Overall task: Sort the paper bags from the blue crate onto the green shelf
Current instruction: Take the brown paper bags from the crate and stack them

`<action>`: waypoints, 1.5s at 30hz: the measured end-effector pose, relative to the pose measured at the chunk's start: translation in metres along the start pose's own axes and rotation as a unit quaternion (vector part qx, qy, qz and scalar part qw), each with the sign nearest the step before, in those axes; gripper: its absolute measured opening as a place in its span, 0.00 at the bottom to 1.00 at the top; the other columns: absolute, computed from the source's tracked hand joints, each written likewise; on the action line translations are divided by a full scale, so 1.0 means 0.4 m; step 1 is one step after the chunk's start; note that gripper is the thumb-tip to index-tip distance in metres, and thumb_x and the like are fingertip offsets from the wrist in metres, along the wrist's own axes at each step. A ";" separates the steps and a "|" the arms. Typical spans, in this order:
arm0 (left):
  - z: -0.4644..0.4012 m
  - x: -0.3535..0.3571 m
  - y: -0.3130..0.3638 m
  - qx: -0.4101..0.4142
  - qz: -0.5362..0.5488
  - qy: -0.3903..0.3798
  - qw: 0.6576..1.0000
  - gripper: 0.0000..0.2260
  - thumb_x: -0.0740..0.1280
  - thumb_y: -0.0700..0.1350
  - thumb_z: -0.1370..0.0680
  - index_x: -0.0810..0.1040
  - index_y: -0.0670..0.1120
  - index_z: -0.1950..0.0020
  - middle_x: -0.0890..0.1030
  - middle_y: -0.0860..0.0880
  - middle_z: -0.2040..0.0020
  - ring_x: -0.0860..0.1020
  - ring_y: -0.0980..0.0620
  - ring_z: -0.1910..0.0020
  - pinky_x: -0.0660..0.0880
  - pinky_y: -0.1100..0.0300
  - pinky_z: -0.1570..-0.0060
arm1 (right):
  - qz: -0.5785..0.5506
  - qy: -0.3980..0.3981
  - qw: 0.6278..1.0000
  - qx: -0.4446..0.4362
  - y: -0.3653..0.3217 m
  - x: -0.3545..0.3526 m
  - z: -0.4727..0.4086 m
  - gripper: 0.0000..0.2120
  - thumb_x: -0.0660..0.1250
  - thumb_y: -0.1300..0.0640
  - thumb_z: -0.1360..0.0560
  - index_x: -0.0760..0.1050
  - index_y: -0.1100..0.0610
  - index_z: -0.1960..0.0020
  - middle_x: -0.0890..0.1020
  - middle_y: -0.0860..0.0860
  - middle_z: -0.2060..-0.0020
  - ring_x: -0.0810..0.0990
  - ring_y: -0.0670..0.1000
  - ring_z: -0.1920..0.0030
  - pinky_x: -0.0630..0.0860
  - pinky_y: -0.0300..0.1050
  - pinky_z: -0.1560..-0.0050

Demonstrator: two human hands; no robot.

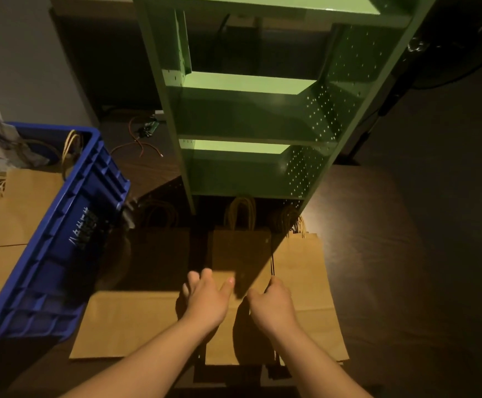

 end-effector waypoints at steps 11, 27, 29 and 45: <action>-0.026 0.017 -0.034 -0.041 0.111 -0.024 0.993 0.30 0.56 0.63 0.16 0.59 0.48 0.19 0.58 0.47 0.18 0.60 0.41 0.21 0.65 0.39 0.25 | -0.009 -0.006 0.997 -0.078 0.008 -0.003 0.003 0.25 0.66 0.53 0.20 0.67 0.49 0.24 0.74 0.47 0.31 0.74 0.41 0.41 0.74 0.33 0.42; -0.012 -0.008 -0.063 -0.050 0.177 0.005 0.983 0.34 0.55 0.64 0.16 0.51 0.48 0.15 0.53 0.48 0.16 0.57 0.43 0.18 0.60 0.41 0.22 | 0.043 0.132 0.986 -0.090 0.048 -0.059 -0.007 0.23 0.65 0.54 0.20 0.67 0.54 0.26 0.71 0.51 0.32 0.68 0.52 0.29 0.69 0.51 0.27; -0.010 -0.012 -0.075 -0.041 0.181 0.020 0.983 0.33 0.54 0.64 0.16 0.51 0.49 0.15 0.54 0.48 0.16 0.57 0.42 0.18 0.60 0.41 0.22 | 0.083 0.181 0.977 -0.078 0.066 -0.082 -0.008 0.26 0.65 0.52 0.20 0.64 0.54 0.24 0.69 0.53 0.28 0.63 0.54 0.26 0.63 0.55 0.25; -0.031 0.034 -0.112 -0.118 0.316 -0.060 0.940 0.44 0.52 0.79 0.32 0.63 0.60 0.19 0.68 0.54 0.22 0.68 0.46 0.24 0.65 0.39 0.25 | 0.041 0.138 0.990 0.011 0.195 -0.135 -0.037 0.25 0.69 0.49 0.23 0.68 0.53 0.30 0.74 0.50 0.40 0.76 0.53 0.39 0.80 0.57 0.39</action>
Point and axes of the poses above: each hand's wrist, its own z-axis away from the middle knuckle, its own x-axis out of the palm, y = z × x, the point moved 1 cm from there along -z, towards the middle knuckle
